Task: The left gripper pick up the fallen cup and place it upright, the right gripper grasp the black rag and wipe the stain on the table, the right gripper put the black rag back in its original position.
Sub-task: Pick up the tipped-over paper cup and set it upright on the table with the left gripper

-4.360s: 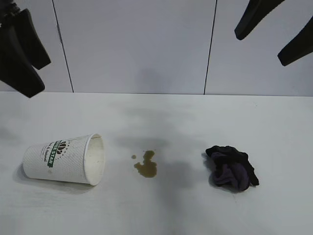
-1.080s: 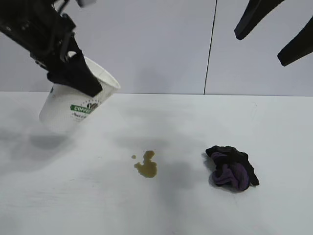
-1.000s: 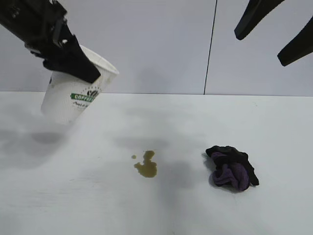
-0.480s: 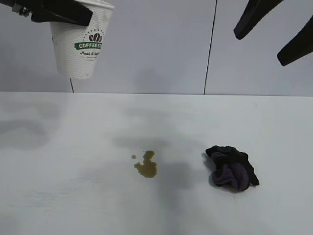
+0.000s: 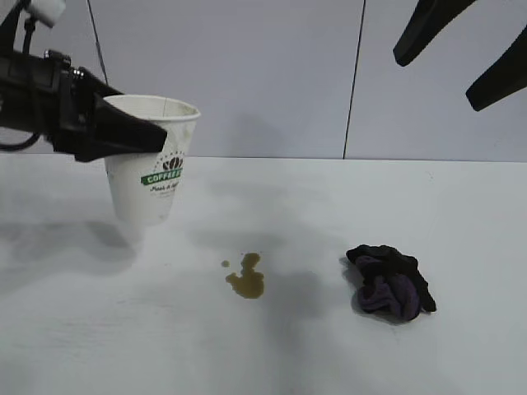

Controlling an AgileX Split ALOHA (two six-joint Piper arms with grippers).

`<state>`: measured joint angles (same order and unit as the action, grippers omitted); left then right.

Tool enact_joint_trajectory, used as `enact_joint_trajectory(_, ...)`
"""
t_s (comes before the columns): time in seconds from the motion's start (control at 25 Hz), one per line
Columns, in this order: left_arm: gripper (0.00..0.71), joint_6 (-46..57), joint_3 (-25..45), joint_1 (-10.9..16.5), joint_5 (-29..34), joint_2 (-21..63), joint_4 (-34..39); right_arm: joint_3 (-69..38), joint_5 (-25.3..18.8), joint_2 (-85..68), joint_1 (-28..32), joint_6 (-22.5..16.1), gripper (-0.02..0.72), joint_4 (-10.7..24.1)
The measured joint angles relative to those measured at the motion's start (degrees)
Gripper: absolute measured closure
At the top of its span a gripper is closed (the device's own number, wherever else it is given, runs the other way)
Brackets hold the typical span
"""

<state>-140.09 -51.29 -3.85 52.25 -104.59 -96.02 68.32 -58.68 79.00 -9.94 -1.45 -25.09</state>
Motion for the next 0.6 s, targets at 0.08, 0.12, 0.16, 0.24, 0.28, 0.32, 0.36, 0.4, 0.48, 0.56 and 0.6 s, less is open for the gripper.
enact_joint_trajectory(0.08,0.188,-1.9,1.1,0.8,0.0,-0.6,0.0,0.0,0.0,0.0,0.0,0.0,0.209,0.0)
enact_joint_trajectory(0.12,0.188,-2.6,1.3,1.4,0.1,-0.9,-0.1,0.0,0.0,0.0,0.0,0.0,0.209,0.0)
enact_joint_trajectory(0.16,0.188,-3.1,1.4,2.0,0.1,-1.4,-0.3,0.0,0.0,0.0,0.0,0.0,0.209,0.0)
enact_joint_trajectory(0.24,0.188,-3.8,1.4,2.9,0.3,-2.6,-0.6,0.0,0.0,0.0,0.0,0.0,0.209,0.0)
enact_joint_trajectory(0.28,0.188,-4.2,1.4,3.4,0.4,-3.2,-0.7,0.0,0.0,0.0,0.0,0.0,0.209,0.0)
enact_joint_trajectory(0.32,0.188,-4.5,1.4,3.7,0.4,-4.0,-0.8,0.0,0.0,0.0,0.0,0.0,0.209,0.0)
enact_joint_trajectory(0.36,0.188,-4.8,1.4,4.0,0.5,-4.8,-0.9,0.0,0.0,0.0,0.0,0.0,0.209,0.0)
enact_joint_trajectory(0.4,0.188,-5.4,1.4,4.0,0.5,-5.4,-1.0,0.0,0.0,0.0,0.0,0.0,0.209,0.0)
enact_joint_trajectory(0.48,0.188,-6.8,1.4,4.0,0.5,-6.5,-1.0,0.0,0.0,0.0,0.0,0.0,0.209,0.0)
enact_joint_trajectory(0.56,0.188,-7.6,1.4,4.0,0.5,-6.6,-1.0,0.0,0.0,0.0,0.0,0.0,0.209,0.0)
enact_joint_trajectory(0.6,0.188,-7.7,1.4,4.0,0.5,-6.6,-1.0,0.0,0.0,0.0,0.0,0.0,0.209,0.0)
